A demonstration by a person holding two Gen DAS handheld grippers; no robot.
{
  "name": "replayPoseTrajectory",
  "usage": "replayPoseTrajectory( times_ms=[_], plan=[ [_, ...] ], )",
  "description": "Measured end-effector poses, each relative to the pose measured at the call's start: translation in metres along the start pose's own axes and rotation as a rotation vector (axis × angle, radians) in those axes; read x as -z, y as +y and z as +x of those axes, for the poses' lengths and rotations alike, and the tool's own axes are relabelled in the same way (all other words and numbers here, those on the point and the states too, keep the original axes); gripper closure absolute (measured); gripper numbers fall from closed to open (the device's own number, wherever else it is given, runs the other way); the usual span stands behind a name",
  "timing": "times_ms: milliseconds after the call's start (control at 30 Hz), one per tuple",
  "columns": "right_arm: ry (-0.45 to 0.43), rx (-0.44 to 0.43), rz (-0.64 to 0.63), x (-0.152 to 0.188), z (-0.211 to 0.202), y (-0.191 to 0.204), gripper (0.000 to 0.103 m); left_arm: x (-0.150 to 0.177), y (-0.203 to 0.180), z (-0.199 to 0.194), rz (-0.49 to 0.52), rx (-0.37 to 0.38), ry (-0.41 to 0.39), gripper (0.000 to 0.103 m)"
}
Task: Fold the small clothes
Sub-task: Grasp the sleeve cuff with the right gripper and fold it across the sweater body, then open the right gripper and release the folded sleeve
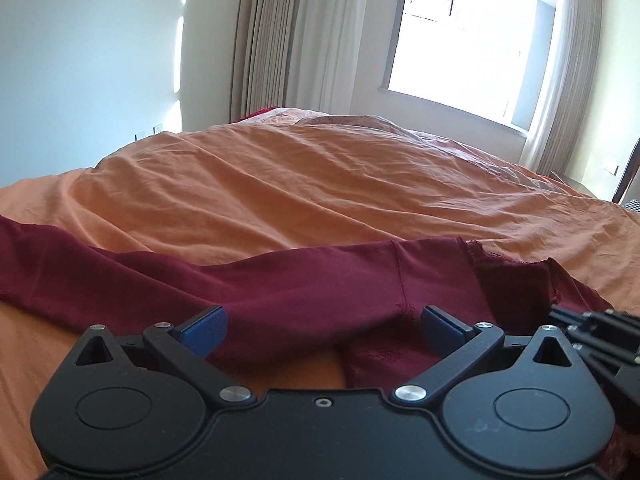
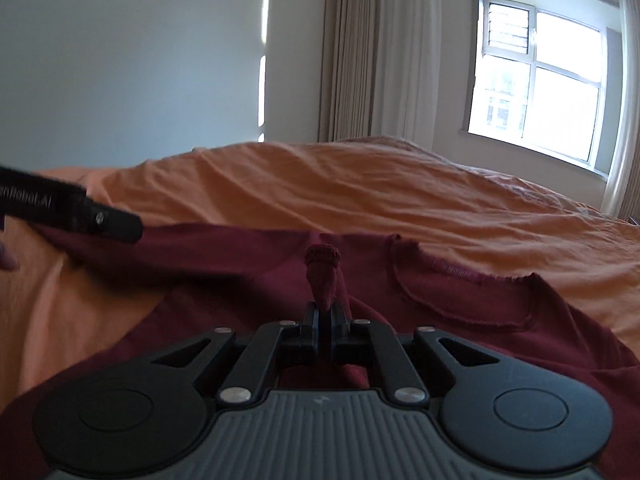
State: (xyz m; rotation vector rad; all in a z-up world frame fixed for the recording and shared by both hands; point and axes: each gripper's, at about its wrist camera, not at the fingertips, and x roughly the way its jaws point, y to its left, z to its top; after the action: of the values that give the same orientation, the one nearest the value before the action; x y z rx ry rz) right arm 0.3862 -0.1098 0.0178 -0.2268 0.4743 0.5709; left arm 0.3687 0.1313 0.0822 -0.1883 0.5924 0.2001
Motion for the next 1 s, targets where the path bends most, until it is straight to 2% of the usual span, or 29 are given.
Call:
replayPoseTrajectory(
  times_ms=[67, 100, 133, 200, 267, 333, 433, 533, 600, 700, 833, 967, 1000],
  plan=[
    [0.017, -0.026, -0.004, 0.006, 0.001, -0.001, 0.09, 0.003, -0.002, 0.004, 0.001, 0.002, 0.004, 0.001],
    [0.019, -0.037, -0.008, 0.009, -0.002, 0.0, 0.077, 0.004, -0.004, 0.007, 0.002, 0.003, 0.006, 0.001],
    [0.017, -0.049, -0.017, 0.011, -0.008, -0.002, 0.057, 0.005, -0.005, 0.009, 0.002, 0.005, 0.008, 0.001],
    [0.01, -0.063, -0.033, 0.015, -0.026, -0.007, 0.038, 0.008, -0.01, 0.012, -0.001, 0.017, 0.012, 0.001],
    [-0.003, -0.064, -0.041, 0.02, -0.047, -0.016, 0.033, 0.011, -0.018, 0.017, -0.004, 0.033, 0.021, 0.001],
    [-0.018, -0.029, -0.048, 0.026, -0.066, -0.027, 0.017, 0.015, -0.029, 0.023, 0.001, 0.06, 0.023, 0.001],
    [-0.045, 0.093, -0.069, 0.044, -0.101, -0.047, 0.008, 0.023, -0.048, 0.032, 0.019, 0.1, 0.023, 0.001],
    [-0.035, 0.299, -0.086, 0.068, -0.123, -0.073, 0.007, 0.034, -0.072, 0.045, 0.061, 0.104, 0.03, 0.001],
    [-0.005, 0.424, -0.065, 0.086, -0.13, -0.095, 0.007, 0.044, -0.085, 0.056, 0.087, 0.082, 0.042, 0.001],
    [0.039, 0.569, -0.004, 0.11, -0.135, -0.127, 0.011, 0.057, -0.097, 0.069, 0.124, 0.044, 0.066, 0.001],
    [0.025, 0.565, 0.188, 0.12, -0.14, -0.164, 0.025, 0.07, -0.102, 0.076, 0.175, -0.001, 0.068, 0.0],
    [0.046, 0.557, 0.21, 0.122, -0.124, -0.178, 0.035, 0.075, -0.104, 0.078, 0.192, -0.013, 0.056, 0.0],
    [0.049, 0.56, 0.202, 0.122, -0.119, -0.179, 0.041, 0.075, -0.104, 0.079, 0.193, -0.014, 0.055, 0.0]
  ],
)
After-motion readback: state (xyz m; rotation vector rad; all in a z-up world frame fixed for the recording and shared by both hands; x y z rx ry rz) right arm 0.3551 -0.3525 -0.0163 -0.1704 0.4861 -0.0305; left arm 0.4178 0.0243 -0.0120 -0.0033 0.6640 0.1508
